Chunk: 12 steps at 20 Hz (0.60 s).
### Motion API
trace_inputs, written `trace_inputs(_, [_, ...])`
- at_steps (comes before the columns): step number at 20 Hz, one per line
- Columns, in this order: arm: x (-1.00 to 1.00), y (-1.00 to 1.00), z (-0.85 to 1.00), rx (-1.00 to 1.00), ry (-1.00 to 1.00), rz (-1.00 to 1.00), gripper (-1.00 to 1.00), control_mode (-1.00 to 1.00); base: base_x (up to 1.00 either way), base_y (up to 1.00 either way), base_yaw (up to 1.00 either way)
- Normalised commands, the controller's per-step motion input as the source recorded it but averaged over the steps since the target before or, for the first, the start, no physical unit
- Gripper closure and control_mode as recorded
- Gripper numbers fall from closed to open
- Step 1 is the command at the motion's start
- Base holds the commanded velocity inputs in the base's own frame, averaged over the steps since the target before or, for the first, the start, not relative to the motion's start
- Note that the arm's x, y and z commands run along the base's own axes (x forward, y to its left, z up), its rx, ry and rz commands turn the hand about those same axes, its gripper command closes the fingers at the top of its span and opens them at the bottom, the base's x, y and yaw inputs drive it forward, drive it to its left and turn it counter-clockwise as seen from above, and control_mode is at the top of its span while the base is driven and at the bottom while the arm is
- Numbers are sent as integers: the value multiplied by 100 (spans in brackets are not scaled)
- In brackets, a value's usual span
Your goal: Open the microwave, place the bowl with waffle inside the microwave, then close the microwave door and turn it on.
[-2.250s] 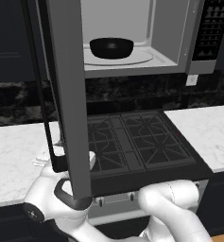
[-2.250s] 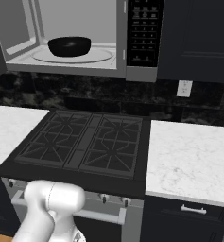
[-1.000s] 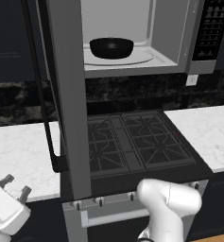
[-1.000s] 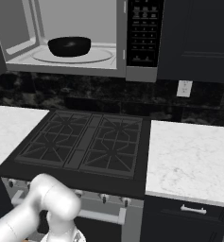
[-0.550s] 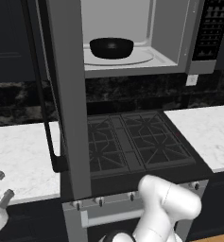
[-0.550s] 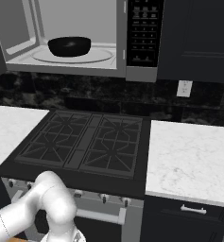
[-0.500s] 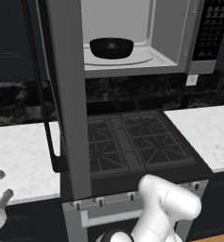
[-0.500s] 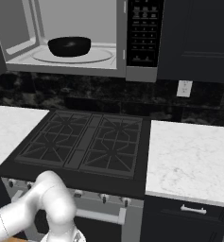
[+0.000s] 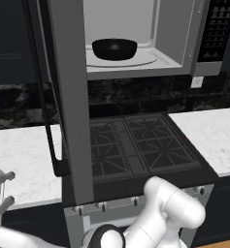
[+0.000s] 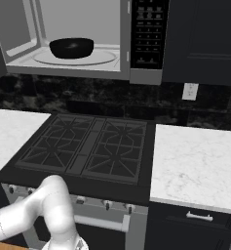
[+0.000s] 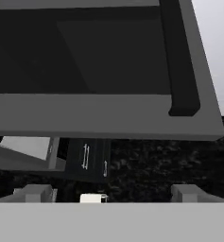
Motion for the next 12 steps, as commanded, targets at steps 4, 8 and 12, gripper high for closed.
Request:
trace_inputs(4, [-1, -37, 0, 0, -7, -10, -100, -100, 0, 0, 0])
trace_inputs(8, [-6, -41, 0, 0, -5, -1, -100, -100, 0, 0, 0])
trace_inputs(12, [-4, -54, 0, 0, -3, 0, -100, -100, 0, 0, 0])
